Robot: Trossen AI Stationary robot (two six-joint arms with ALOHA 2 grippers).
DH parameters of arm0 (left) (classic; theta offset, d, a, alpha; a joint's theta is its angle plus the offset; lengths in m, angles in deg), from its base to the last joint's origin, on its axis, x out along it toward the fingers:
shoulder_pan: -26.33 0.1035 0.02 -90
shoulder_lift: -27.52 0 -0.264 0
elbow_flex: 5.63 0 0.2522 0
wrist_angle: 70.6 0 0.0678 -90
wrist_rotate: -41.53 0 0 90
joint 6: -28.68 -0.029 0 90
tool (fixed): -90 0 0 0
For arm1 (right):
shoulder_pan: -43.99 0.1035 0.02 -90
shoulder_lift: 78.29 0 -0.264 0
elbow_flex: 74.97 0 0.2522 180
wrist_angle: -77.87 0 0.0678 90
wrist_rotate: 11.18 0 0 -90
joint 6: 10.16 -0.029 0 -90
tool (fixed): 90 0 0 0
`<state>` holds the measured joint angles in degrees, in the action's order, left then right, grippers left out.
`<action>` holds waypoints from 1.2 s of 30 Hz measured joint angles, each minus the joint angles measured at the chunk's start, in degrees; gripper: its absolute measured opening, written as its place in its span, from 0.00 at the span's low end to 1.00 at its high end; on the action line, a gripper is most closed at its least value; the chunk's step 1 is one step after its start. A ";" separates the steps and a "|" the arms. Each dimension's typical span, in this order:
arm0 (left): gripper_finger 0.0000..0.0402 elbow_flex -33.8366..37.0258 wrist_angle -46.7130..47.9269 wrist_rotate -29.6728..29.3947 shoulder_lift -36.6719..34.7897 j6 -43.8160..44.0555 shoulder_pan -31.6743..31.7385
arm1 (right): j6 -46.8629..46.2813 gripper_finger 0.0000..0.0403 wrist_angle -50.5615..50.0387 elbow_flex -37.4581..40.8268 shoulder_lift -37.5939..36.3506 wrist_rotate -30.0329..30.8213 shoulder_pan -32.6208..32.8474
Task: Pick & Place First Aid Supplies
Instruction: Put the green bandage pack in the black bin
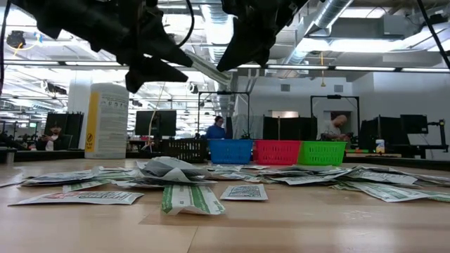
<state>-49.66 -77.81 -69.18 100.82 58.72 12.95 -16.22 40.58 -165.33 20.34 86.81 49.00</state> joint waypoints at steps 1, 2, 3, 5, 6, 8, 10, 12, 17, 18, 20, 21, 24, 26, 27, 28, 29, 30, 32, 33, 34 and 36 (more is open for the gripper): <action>0.43 0.00 -1.22 0.01 0.53 -0.02 0.00 | 0.00 0.00 0.02 0.00 0.00 0.00 0.00; 0.43 0.00 -1.90 0.01 0.95 -0.04 0.00 | 0.00 0.00 0.02 0.00 0.00 0.00 -0.01; 0.43 0.00 -2.64 0.00 1.43 -0.08 0.00 | 0.00 0.00 0.02 0.00 0.00 0.00 0.00; 0.43 0.00 -3.77 0.00 2.21 -0.13 0.00 | 0.00 0.00 0.02 0.00 0.00 0.00 0.00; 0.43 0.00 -4.26 0.00 2.53 -0.15 0.00 | 0.00 0.00 0.02 0.00 0.00 0.00 0.00; 0.43 0.00 -5.01 -0.04 3.14 -0.16 0.00 | 0.00 0.00 0.02 0.00 0.00 0.00 0.00; 0.43 0.00 -5.62 -0.36 3.62 -0.17 0.00 | 0.00 0.00 0.02 0.00 0.00 0.00 0.00; 0.43 0.00 -6.51 -0.68 3.80 -0.19 0.13 | 0.00 0.00 0.00 0.00 0.00 0.00 0.00; 0.43 0.00 -7.93 -1.78 3.65 -0.18 1.36 | 0.00 0.00 0.00 0.00 0.00 0.00 0.00; 0.43 0.00 -8.33 -1.77 3.63 -0.20 1.63 | 0.00 0.00 0.01 0.00 0.00 -0.02 0.00; 0.43 0.00 -8.46 -1.76 3.63 -0.20 2.06 | 0.00 0.00 0.00 0.00 0.00 -0.02 0.00; 0.43 0.00 -8.48 -1.77 3.63 -0.20 2.19 | 0.00 0.00 0.00 0.00 0.00 -0.02 0.00; 0.42 0.00 -8.58 -1.75 3.63 -0.20 2.25 | 0.00 0.00 0.00 0.00 0.00 -0.04 0.00; 0.41 0.00 -8.59 -0.99 3.63 -0.20 2.21 | 0.00 0.00 0.00 0.00 0.00 -0.03 0.00; 0.40 0.00 -8.57 -0.28 3.63 -0.20 2.23 | 0.00 0.00 0.00 0.00 0.00 -0.03 0.00; 0.38 0.00 -8.57 -0.11 3.63 -0.20 2.21 | 0.00 0.00 0.00 0.00 0.00 -0.04 0.00; 0.37 0.00 -8.56 -0.03 3.63 -0.19 2.22 | 0.00 0.00 0.00 0.00 0.00 -0.04 0.00; 0.35 0.00 -8.55 -0.03 3.63 -0.20 2.21 | 0.02 0.00 0.00 0.00 0.00 -0.04 0.00; 0.31 0.00 -8.55 -0.01 3.63 -0.20 2.21 | 0.01 0.00 0.00 0.00 0.00 -0.06 0.00; 0.28 0.00 -8.54 -0.01 3.63 -0.20 2.23 | 0.02 0.00 0.00 0.00 0.00 -0.18 0.00; 0.26 0.00 -8.53 -0.01 3.63 -0.52 2.23 | 0.00 0.00 0.00 0.00 0.00 -0.20 0.00; 0.21 0.00 -8.51 -0.02 3.63 -1.50 2.10 | 0.01 0.00 0.00 0.00 0.00 -0.24 0.00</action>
<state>-49.66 -86.32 -69.20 104.45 57.22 15.04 -16.21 40.58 -165.33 20.34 86.57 49.00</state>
